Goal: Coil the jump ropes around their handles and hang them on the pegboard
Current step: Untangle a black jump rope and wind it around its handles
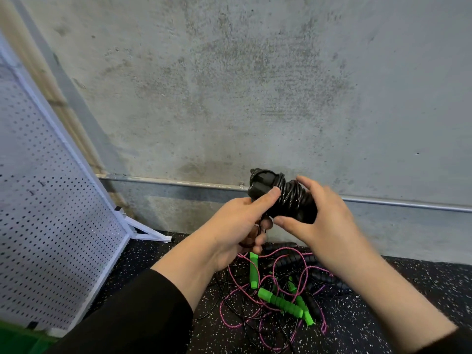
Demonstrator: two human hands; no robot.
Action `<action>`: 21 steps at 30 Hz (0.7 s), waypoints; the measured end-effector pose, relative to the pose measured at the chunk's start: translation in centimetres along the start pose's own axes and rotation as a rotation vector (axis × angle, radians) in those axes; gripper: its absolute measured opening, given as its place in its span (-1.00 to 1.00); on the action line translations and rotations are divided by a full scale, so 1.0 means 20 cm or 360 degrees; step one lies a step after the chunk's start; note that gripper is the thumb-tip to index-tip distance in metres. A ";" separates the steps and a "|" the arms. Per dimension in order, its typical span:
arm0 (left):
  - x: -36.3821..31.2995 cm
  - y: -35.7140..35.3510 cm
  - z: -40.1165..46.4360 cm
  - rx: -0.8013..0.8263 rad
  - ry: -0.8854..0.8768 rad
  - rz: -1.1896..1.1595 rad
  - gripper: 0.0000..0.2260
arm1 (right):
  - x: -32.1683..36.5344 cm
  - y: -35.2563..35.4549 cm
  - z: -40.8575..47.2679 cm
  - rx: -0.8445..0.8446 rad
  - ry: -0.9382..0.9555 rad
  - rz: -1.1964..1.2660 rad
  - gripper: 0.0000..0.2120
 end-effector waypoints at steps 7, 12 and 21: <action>-0.03 0.04 -0.06 0.0021 -0.0134 -0.0020 -0.70 | 0.03 0.03 -0.02 0.0356 -0.0396 0.0717 -0.40; -0.06 0.03 -0.11 0.0127 -0.0191 -0.0075 -0.70 | 0.12 -0.04 -0.14 0.0770 -0.0707 0.1216 -0.64; -0.09 0.05 -0.15 0.0025 -0.0124 -0.0257 -0.59 | 0.16 0.05 -0.06 0.0200 -0.0332 0.0703 -0.84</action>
Point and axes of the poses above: each hand's wrist, its own z-axis towards the middle knuckle, its own y-axis out of the back of the hand, x = y × z, the point moved 8 cm from there along z, towards the middle knuckle, and after that the axes turned 8 degrees about -x, right-handed, at the moved point
